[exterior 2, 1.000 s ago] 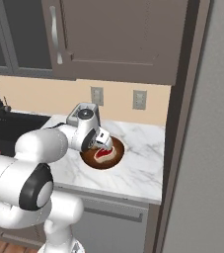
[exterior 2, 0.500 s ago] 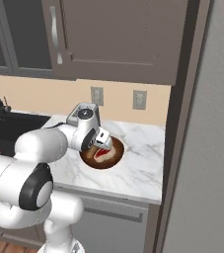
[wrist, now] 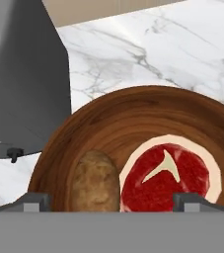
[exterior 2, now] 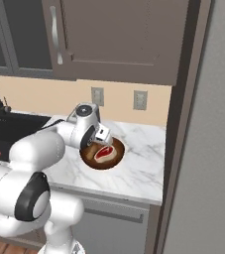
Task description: Take the steak, potato, and peach from the freezer and place them in the bowl on the counter.
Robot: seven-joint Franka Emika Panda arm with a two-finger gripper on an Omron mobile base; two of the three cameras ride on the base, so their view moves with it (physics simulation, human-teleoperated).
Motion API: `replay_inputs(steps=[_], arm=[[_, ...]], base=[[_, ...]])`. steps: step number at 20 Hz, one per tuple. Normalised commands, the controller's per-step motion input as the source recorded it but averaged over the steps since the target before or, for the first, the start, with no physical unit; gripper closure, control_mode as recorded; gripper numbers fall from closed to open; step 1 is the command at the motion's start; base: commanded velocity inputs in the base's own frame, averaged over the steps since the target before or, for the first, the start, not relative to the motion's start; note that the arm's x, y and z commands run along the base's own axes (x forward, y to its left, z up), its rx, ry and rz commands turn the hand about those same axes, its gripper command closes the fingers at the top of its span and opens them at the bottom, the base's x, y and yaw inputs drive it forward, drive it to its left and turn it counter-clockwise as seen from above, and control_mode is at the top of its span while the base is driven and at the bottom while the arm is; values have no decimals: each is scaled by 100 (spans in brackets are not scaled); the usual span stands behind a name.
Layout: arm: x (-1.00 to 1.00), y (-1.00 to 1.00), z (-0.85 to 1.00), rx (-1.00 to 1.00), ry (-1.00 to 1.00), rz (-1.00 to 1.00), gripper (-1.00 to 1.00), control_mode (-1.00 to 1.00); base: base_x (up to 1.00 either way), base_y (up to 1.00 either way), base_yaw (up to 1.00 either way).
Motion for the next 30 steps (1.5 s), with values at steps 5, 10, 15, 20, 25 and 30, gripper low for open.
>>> replay_inputs(steps=[5,10,15,20,25,30], arm=[[-11,0,52,0,-4,0,-100,-100],[-22,0,43,-1,-5,0,-100,-100],[-41,0,33,-3,-9,0,-100,-100],[-59,-10,31,-3,-8,4,-100,-100],[-61,-12,24,-4,-7,5,-100,-100],[-30,-4,32,-2,-2,14,-100,-100]], base=[[0,0,0],[0,0,0],[0,0,0],[0,0,0],[0,0,0],[0,0,0]])
